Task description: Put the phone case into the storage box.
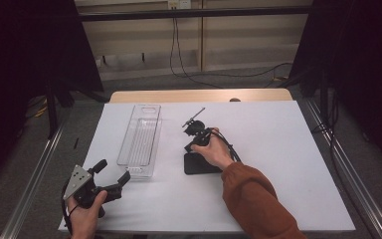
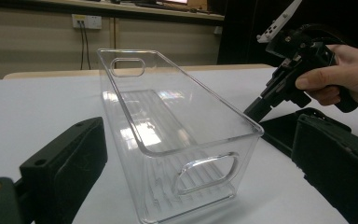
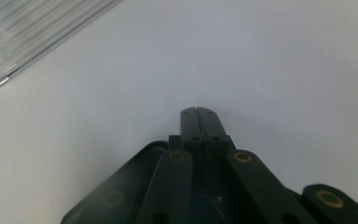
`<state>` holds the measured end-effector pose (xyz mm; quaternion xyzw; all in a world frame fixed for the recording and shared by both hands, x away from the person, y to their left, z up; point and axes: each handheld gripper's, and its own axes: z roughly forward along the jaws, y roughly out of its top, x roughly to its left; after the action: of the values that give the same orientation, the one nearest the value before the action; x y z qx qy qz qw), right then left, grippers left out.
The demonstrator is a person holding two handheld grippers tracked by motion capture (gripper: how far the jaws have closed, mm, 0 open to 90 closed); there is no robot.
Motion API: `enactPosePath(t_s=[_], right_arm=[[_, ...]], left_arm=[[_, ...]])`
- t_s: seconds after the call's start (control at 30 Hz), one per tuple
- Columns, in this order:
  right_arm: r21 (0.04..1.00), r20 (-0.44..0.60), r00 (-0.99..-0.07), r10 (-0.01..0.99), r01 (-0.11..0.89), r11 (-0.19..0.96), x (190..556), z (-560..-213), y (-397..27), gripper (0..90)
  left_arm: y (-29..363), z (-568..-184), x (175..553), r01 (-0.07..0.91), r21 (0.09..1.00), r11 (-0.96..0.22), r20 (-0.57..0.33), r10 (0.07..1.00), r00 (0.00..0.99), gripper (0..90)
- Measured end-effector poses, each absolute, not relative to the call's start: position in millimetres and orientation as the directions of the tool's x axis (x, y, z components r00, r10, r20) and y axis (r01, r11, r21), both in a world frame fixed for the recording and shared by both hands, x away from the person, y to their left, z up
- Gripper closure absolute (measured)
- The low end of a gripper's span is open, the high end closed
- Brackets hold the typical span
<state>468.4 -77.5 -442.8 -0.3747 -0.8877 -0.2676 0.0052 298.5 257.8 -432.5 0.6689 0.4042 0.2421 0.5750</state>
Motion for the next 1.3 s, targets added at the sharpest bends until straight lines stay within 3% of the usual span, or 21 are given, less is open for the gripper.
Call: enactPosePath(t_s=[0.63, 1.3], right_arm=[[0.454, 0.202, -0.775, 0.599, 0.616, 0.644, 442, -440, -60, 90.0], [0.460, 0.244, -0.777, 0.581, 0.620, 0.635, 401, -440, -86, 90.0]], left_arm=[[259, -432, 298, 0.260, 0.965, -0.009, -0.141, 0.821, 0.553, 4.2], [258, -433, 299, 0.265, 0.964, -0.011, -0.142, 0.822, 0.551, 4.2]])
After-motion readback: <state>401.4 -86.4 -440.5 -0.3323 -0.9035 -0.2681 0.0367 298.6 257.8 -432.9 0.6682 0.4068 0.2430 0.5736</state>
